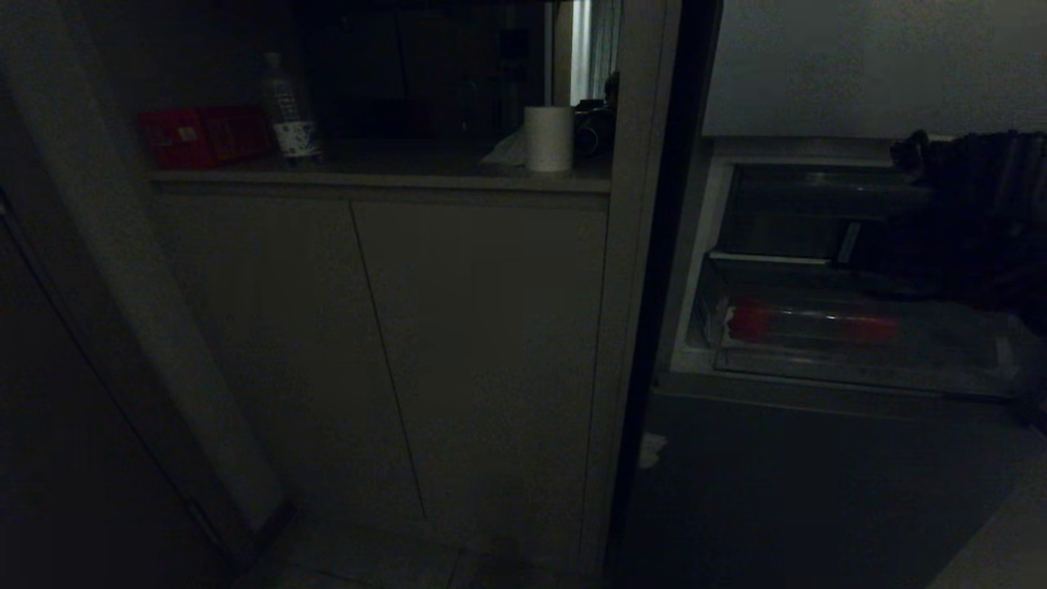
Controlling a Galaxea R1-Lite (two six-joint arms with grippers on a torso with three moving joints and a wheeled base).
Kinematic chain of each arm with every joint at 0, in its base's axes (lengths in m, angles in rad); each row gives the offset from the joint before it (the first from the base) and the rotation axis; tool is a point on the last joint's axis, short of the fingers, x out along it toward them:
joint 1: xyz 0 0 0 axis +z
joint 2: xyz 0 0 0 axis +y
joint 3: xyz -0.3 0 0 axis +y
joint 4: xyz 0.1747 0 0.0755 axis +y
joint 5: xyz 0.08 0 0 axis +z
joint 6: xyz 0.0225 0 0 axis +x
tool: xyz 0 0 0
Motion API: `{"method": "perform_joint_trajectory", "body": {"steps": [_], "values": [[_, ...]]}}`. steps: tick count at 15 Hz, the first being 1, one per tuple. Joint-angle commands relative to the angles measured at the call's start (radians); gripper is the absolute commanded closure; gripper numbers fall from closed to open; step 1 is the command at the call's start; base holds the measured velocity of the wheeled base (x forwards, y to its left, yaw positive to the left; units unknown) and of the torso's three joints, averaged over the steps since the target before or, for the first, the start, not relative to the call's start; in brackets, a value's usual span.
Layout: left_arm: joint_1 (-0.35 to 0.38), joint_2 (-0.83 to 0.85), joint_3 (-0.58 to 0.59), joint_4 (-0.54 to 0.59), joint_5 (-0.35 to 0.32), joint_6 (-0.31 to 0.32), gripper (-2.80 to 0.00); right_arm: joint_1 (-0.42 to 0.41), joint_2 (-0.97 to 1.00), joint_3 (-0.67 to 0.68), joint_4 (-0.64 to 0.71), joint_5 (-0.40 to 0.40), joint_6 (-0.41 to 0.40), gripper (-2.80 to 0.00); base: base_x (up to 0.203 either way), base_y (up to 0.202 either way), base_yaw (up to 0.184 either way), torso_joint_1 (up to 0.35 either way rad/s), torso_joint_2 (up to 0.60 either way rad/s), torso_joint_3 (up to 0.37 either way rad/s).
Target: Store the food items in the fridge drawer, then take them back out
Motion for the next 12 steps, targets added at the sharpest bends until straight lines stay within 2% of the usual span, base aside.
{"method": "perform_joint_trajectory", "body": {"steps": [1, 3, 6, 8, 10, 12], "values": [[0.0, 0.001, 0.0, 0.001, 0.001, 0.0, 0.0, 0.0, 0.056, -0.046, 0.046, -0.001, 0.004, 0.0, 0.0, 0.0, 0.0, 0.0, 0.0, 0.0], [0.0, 0.001, 0.0, 0.001, 0.001, 0.0, 0.0, 0.0, 0.03, 0.016, 0.044, 0.0, 0.008, 0.0, 0.0, 0.0, 0.0, 0.0, 0.0, 0.0], [0.0, 0.001, 0.0, 0.001, 0.001, 0.0, 0.0, -0.005, -0.077, 0.184, 0.014, 0.006, 0.008, 0.0, 0.0, 0.0, 0.0, 0.0, 0.0, 0.0], [0.0, 0.001, 0.0, 0.001, 0.001, 0.0, 0.0, -0.079, -0.119, 0.248, -0.061, 0.019, 0.001, 0.0, 0.0, 0.0, 0.0, 0.0, 0.0, 0.0], [0.0, 0.001, 0.0, 0.001, 0.001, 0.0, 0.0, -0.17, -0.061, 0.177, -0.076, 0.074, -0.01, 0.0, 0.0, 0.0, 0.0, 0.0, 0.0, 0.0], [0.0, 0.001, 0.0, 0.001, 0.001, 0.0, 0.0, -0.204, 0.024, 0.065, -0.048, 0.086, -0.017, 0.0, 0.0, 0.0, 0.0, 0.0, 0.0, 0.0]]}}
